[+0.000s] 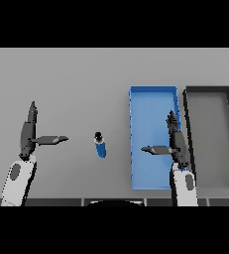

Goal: Pick up the blue pipe and place it into the blue bin.

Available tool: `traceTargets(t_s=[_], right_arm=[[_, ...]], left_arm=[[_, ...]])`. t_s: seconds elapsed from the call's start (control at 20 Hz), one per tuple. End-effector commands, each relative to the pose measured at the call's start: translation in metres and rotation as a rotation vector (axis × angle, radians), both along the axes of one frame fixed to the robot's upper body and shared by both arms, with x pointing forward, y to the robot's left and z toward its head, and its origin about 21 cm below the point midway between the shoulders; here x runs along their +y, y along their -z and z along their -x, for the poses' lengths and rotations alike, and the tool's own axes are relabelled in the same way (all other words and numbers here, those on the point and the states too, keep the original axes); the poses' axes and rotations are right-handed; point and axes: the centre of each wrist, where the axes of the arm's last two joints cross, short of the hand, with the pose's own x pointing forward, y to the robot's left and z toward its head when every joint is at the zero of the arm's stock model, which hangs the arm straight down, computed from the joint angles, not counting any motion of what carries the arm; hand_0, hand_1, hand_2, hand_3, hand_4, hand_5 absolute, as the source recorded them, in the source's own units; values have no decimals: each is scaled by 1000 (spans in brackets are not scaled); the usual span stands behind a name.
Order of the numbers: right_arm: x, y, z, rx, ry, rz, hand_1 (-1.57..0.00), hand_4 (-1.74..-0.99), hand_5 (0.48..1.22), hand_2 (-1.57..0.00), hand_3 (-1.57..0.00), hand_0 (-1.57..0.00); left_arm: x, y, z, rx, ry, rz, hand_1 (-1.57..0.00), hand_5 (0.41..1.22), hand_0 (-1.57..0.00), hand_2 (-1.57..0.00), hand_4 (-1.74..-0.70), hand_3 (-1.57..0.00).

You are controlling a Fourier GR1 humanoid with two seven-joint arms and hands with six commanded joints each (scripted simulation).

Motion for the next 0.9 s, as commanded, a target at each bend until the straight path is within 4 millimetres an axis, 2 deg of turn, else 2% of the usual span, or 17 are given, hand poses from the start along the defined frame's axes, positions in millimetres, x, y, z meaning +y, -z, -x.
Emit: traceTargets(t_s=[0.0,0.25,0.35,0.45,0.55,0.75,0.85], right_arm=[[0,0,0,-1,1,0,1,-1222,603,1,1,1],[-4,0,2,-4,2,2,1,-1222,603,1,1,1],[-21,-6,17,-95,-84,165,1,-1227,603,1,1,1],[-19,-9,27,-109,-126,204,1,-1228,599,1,1,1],[-19,-11,29,-88,-133,218,1,-1231,599,1,1,1],[-21,-15,28,-75,-135,245,1,-1218,589,1,1,1],[-19,-15,27,-75,-138,246,1,-1215,587,1,1,1]], left_arm=[[0,0,0,-6,1,0,1,586,1,1,-1006,1],[-1,-1,3,-18,7,-2,1,586,1,1,-1006,1],[17,4,20,-13,217,-112,1,588,1,1,-1011,1],[26,5,27,0,288,-153,1,588,1,1,-1010,1],[28,1,26,8,312,-166,1,587,1,1,-1007,1],[28,0,31,0,402,-133,1,594,1,1,-1023,1],[18,-2,35,14,488,-143,1,582,1,1,-1020,1]])
